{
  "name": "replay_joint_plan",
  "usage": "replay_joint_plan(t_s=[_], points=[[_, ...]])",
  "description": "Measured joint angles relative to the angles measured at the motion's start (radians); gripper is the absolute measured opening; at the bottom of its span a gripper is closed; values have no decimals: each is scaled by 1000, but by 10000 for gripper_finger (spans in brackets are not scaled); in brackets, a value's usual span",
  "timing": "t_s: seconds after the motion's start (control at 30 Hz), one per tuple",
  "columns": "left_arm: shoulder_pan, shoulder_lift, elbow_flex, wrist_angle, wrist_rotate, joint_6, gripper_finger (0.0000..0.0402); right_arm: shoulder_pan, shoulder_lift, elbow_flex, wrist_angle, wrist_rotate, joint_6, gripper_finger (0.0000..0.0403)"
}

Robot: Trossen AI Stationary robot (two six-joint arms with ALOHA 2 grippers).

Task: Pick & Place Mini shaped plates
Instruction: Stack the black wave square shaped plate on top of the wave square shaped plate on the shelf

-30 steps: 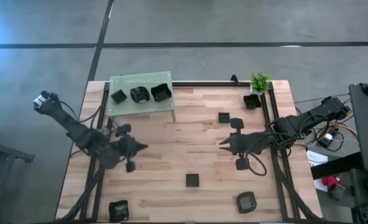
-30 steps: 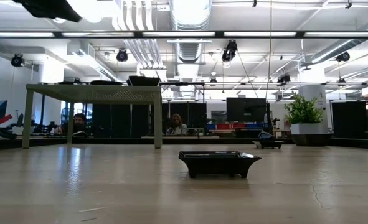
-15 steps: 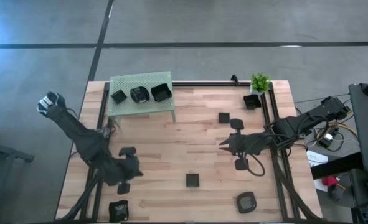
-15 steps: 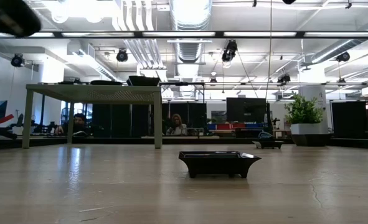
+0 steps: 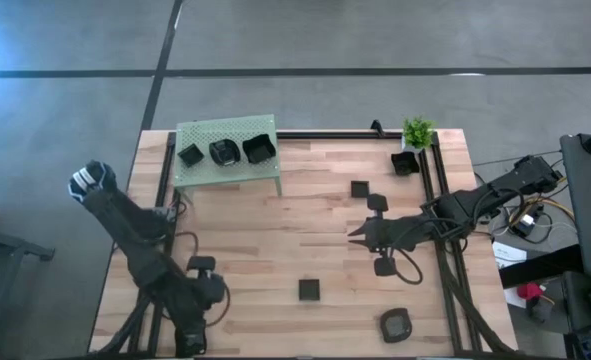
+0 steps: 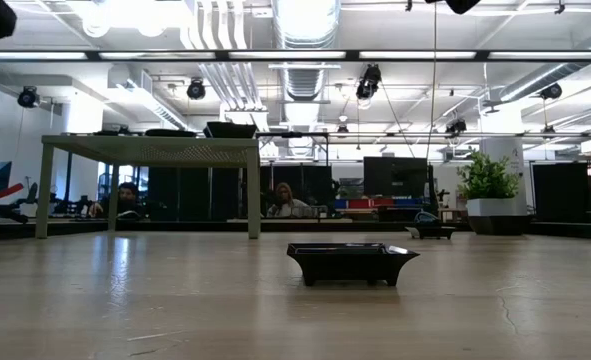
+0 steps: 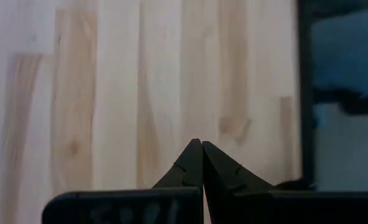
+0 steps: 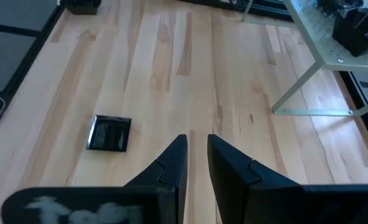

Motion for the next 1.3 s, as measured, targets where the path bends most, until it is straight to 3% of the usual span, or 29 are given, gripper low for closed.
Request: replay_joint_plan(t_s=[0.07, 0.3, 0.53, 0.7, 1.0, 1.3], points=[[-7, 37, 32, -44, 18, 2, 0, 0, 0, 0, 0, -4, 3, 59], [-23, 164, 139, -69, 238, 1, 0, 0, 0, 0, 5, -5, 4, 59], [-35, 233, 180, -139, 329, 4, 0, 0, 0, 0, 53, -7, -4, 59], [-34, 246, 176, -217, 344, 5, 0, 0, 0, 1, 51, -5, -7, 59], [-24, 246, 166, -216, 325, 7, 1, 0, 0, 1, 51, -4, -5, 59], [-24, 245, 166, -213, 322, -47, 30, 0, 0, 1, 50, -3, -7, 59]])
